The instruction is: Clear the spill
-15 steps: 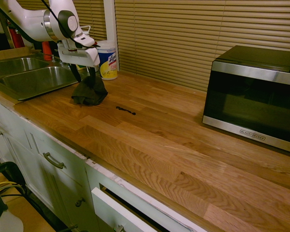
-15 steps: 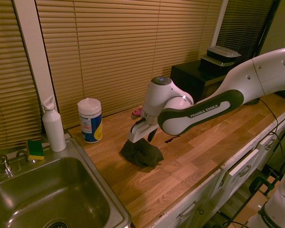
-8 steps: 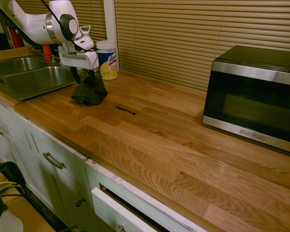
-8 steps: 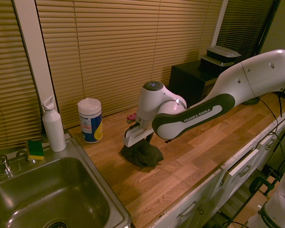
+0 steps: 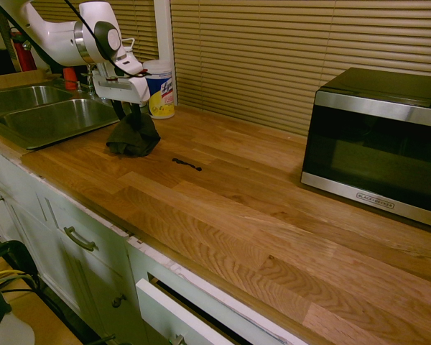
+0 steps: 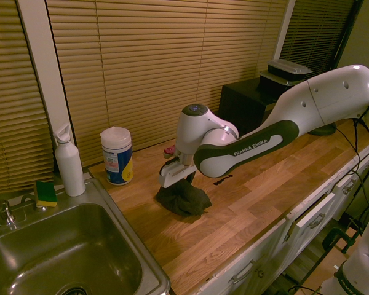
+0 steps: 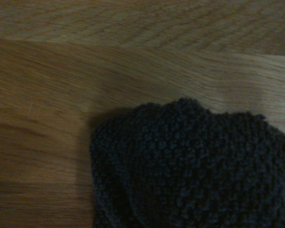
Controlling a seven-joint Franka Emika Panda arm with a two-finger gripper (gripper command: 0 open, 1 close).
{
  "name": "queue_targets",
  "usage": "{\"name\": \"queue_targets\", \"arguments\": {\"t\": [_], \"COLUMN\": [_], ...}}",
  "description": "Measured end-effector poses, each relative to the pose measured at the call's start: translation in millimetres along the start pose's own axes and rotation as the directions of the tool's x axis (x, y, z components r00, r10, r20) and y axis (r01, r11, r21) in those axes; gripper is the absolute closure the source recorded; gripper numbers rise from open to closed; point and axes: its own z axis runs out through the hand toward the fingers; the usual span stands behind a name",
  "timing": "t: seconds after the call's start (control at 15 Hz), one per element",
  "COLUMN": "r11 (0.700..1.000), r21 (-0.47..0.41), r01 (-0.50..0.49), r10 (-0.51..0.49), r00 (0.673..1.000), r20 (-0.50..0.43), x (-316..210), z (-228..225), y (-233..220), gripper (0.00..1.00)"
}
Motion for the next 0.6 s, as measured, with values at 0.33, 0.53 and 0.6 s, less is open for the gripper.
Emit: {"name": "queue_targets", "arguments": {"t": [0.33,0.53,0.6], "r11": [1.0,0.999,0.998], "r21": [-0.01,-0.016,-0.017], "r01": [-0.025,-0.047,-0.053], "r10": [0.025,0.047,0.053], "r00": [1.0,0.999,0.999], "r20": [0.0,-0.001,0.001], "x": [11,23,26], "z": [4,6,5], "y": [7,15,20], "gripper": [1.0,1.0,1.0]}}
